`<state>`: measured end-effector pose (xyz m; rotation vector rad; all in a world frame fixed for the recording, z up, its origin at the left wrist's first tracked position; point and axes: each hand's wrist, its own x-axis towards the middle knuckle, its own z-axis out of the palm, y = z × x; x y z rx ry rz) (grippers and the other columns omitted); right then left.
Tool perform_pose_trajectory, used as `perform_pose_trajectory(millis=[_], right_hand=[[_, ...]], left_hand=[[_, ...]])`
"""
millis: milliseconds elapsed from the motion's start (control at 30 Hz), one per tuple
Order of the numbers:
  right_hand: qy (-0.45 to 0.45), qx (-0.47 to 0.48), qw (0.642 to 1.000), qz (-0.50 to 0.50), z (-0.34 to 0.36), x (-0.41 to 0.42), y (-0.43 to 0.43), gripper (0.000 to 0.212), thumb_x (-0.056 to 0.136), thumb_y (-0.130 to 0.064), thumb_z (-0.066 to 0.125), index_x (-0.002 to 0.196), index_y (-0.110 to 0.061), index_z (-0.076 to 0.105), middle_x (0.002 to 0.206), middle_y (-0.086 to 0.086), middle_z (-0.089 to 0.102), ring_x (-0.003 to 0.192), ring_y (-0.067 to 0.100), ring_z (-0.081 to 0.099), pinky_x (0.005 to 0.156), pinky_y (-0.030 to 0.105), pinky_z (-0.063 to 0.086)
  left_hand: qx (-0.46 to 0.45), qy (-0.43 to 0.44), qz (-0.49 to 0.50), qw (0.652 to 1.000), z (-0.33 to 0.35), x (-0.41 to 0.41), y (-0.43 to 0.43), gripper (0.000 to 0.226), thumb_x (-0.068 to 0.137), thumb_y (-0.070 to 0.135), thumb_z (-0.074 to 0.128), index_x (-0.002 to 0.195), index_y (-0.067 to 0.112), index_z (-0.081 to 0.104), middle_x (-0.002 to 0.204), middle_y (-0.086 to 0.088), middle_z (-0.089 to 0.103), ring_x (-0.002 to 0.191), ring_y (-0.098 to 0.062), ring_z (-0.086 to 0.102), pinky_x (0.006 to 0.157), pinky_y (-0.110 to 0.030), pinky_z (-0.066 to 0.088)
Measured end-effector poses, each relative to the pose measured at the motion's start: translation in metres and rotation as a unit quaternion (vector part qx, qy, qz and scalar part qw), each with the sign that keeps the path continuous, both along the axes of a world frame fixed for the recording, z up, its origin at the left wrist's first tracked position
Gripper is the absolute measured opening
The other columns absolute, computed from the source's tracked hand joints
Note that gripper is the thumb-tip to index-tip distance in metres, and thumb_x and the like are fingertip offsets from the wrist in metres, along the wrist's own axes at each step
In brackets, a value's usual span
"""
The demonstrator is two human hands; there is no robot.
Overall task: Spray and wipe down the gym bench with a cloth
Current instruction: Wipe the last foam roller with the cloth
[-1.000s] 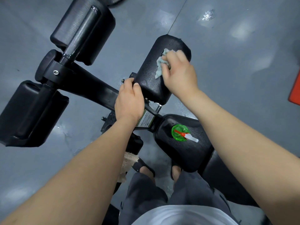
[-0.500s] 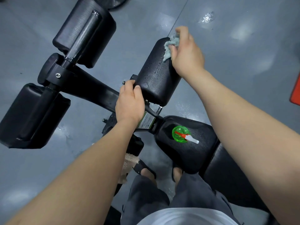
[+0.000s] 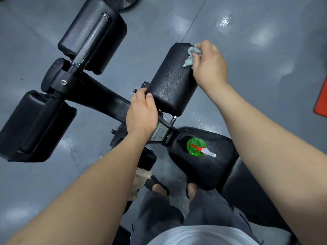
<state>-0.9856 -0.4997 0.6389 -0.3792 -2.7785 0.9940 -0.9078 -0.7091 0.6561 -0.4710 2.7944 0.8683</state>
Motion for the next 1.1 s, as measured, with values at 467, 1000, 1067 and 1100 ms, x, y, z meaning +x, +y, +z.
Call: perform_pose_trajectory(millis=[467, 1000, 1067, 1100], right_hand=[[0.014, 0.044, 0.995, 0.090, 0.002, 0.006, -0.002, 0.029, 0.100, -0.039, 0.047, 0.126, -0.031, 0.058, 0.121, 0.000, 0.055, 0.104, 0.033, 0.061, 0.078, 0.038, 0.046], [0.044, 0.038, 0.992, 0.109, 0.002, 0.020, -0.026, 0.030, 0.097, -0.031, 0.051, 0.124, -0.025, 0.062, 0.118, 0.003, 0.057, 0.099, 0.029, 0.061, 0.074, 0.038, 0.048], [0.051, 0.040, 0.988, 0.143, 0.003, 0.034, -0.032, 0.029, 0.097, -0.032, 0.051, 0.123, -0.025, 0.063, 0.115, 0.002, 0.057, 0.097, 0.027, 0.061, 0.070, 0.036, 0.048], [0.051, 0.043, 0.984, 0.163, 0.002, 0.041, -0.033, 0.029, 0.097, -0.032, 0.051, 0.123, -0.025, 0.062, 0.114, 0.001, 0.057, 0.095, 0.027, 0.062, 0.068, 0.035, 0.046]], left_hand=[[-0.001, 0.000, -0.001, 1.000, 0.002, -0.001, 0.001, 0.042, 0.106, 0.038, 0.030, 0.140, 0.026, 0.051, 0.142, 0.002, 0.053, 0.124, -0.021, 0.053, 0.101, -0.036, 0.038], [-0.009, 0.006, -0.002, 1.000, 0.001, 0.000, 0.000, 0.039, 0.106, 0.037, 0.030, 0.136, 0.026, 0.053, 0.136, 0.002, 0.055, 0.116, -0.019, 0.054, 0.089, -0.030, 0.032], [-0.010, 0.007, 0.000, 1.000, 0.001, 0.000, 0.000, 0.039, 0.106, 0.037, 0.031, 0.136, 0.026, 0.053, 0.136, 0.002, 0.055, 0.118, -0.020, 0.053, 0.089, -0.030, 0.032], [-0.009, 0.007, 0.000, 1.000, 0.001, 0.000, 0.000, 0.039, 0.106, 0.037, 0.031, 0.136, 0.025, 0.053, 0.137, 0.002, 0.055, 0.119, -0.020, 0.053, 0.089, -0.029, 0.032]])
